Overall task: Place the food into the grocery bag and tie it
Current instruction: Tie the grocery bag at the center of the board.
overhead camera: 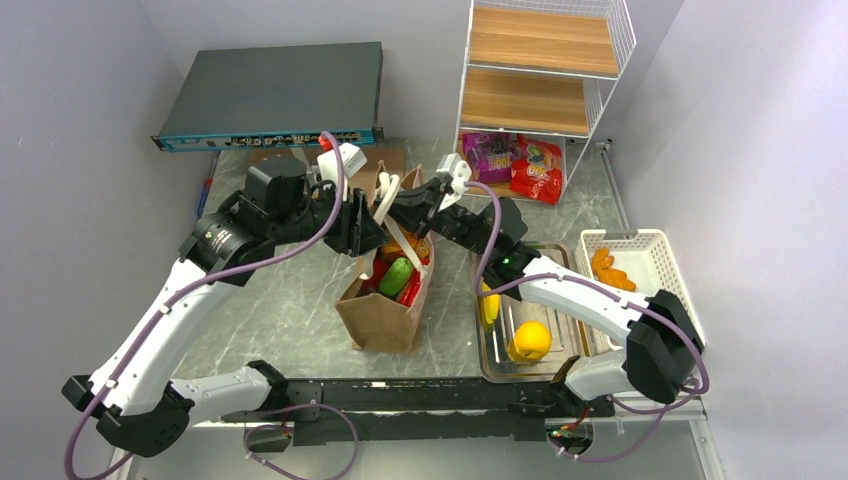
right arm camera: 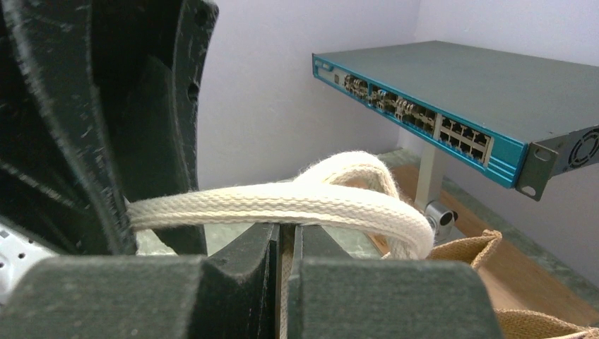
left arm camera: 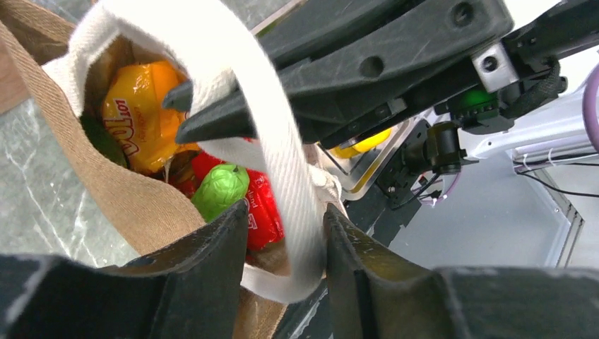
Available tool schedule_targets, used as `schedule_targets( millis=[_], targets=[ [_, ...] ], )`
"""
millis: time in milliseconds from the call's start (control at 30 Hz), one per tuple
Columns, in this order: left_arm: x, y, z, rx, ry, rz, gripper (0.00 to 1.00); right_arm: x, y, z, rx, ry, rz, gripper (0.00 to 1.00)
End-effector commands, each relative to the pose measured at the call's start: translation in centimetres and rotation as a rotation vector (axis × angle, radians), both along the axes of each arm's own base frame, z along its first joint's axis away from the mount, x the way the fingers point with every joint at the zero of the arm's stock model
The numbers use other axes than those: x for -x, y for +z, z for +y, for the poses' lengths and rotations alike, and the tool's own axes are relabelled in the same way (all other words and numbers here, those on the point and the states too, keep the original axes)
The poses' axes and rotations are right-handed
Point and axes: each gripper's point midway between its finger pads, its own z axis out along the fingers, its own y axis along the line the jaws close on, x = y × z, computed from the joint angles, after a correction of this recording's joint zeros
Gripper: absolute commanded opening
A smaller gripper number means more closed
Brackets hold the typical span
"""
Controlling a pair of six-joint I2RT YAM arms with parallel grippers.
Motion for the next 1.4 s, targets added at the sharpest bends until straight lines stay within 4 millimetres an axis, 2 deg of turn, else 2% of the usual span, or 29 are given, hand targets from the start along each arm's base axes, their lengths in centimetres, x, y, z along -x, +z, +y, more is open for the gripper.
schedule_targets(
  millis=[0,167,267,500,633,733,833,900,1000,1100,1300,1367],
  targets=[
    [-0.2,0.5,0.8,-0.038,0.038,-0.014,0.50,1.9,7.7,-1.6,-0.219,0.021,-0.156,0.00],
    [-0.4,0.7,2.3,-0.099,0.088,-0.035,0.56,2.2,8.3,-1.8,-0.255,0.037,-0.149,0.00],
    [-0.5,0.8,3.4,-0.128,0.125,-0.053,0.63,2.3,8.8,-1.8,-0.274,0.045,-0.145,0.00],
    [0.4,1.6,5.3,-0.137,0.181,-0.083,0.73,2.8,9.6,-2.2,-0.294,0.056,-0.156,0.00],
    [0.7,2.6,6.6,-0.141,0.230,-0.111,0.73,3.0,9.9,-2.1,-0.286,0.063,-0.161,0.00],
    [0.1,3.1,8.4,-0.174,0.320,-0.137,0.69,3.1,10.1,-2.2,-0.281,0.066,-0.164,0.00],
    [-1.2,3.2,10.4,-0.228,0.435,-0.179,0.66,3.4,10.2,-2.3,-0.280,0.071,-0.168,0.00],
    [-2.4,3.4,10.8,-0.229,0.488,-0.228,0.64,3.5,10.1,-2.2,-0.273,0.079,-0.173,0.00],
    [-3.9,3.1,9.5,-0.192,0.465,-0.299,0.53,3.8,10.0,-2.0,-0.267,0.099,-0.178,0.00],
    [-4.7,3.3,7.3,-0.131,0.389,-0.362,0.55,4.1,10.0,-1.8,-0.252,0.119,-0.179,0.00],
    [-6.5,4.5,5.1,-0.092,0.308,-0.517,0.59,5.0,9.4,-1.7,-0.200,0.153,-0.189,0.00],
    [-6.9,4.3,4.5,-0.081,0.269,-0.557,0.60,5.4,9.3,-1.7,-0.185,0.172,-0.193,0.00]
  ],
)
